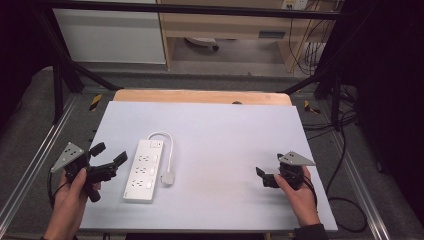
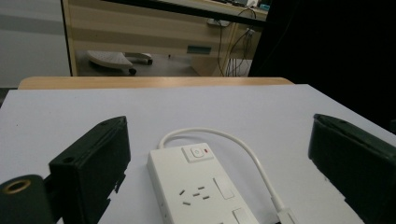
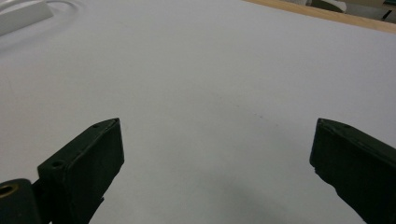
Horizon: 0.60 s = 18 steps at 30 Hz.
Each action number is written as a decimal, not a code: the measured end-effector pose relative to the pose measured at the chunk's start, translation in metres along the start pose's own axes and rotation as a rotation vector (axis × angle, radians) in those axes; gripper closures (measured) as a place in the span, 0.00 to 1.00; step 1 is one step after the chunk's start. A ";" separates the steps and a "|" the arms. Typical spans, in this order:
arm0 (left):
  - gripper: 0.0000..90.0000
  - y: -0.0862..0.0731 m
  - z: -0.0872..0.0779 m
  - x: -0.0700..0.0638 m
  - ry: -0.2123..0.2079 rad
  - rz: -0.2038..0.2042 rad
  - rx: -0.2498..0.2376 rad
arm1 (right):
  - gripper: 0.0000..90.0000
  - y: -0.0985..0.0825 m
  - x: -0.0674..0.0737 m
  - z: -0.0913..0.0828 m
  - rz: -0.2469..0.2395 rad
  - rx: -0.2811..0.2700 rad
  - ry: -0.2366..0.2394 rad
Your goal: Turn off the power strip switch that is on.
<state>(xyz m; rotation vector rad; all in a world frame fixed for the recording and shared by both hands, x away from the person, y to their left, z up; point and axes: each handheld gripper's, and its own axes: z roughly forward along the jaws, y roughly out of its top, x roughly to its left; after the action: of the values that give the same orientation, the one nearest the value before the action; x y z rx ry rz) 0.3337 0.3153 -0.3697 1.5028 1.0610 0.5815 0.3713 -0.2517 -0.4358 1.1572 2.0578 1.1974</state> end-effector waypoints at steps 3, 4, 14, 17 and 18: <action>0.06 -0.001 -0.004 0.001 -0.004 0.002 -0.004 | 0.04 0.000 0.000 -0.001 -0.002 -0.002 -0.001; 0.06 -0.001 -0.005 0.001 -0.004 0.000 -0.005 | 0.04 0.000 0.000 -0.001 -0.002 -0.004 -0.002; 0.06 -0.007 -0.014 0.006 -0.003 -0.014 -0.004 | 0.04 0.001 -0.003 -0.008 0.016 -0.024 -0.007; 0.06 -0.011 -0.015 0.007 -0.004 -0.012 0.002 | 0.04 0.001 -0.006 -0.013 0.026 -0.039 -0.017; 0.06 -0.012 -0.015 0.008 0.001 -0.009 0.007 | 0.04 0.000 -0.006 -0.013 0.027 -0.039 -0.019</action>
<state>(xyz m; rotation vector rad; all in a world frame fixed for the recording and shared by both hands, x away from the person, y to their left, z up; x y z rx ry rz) 0.3211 0.3294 -0.3792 1.5031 1.0704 0.5728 0.3648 -0.2632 -0.4289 1.1779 2.0020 1.2285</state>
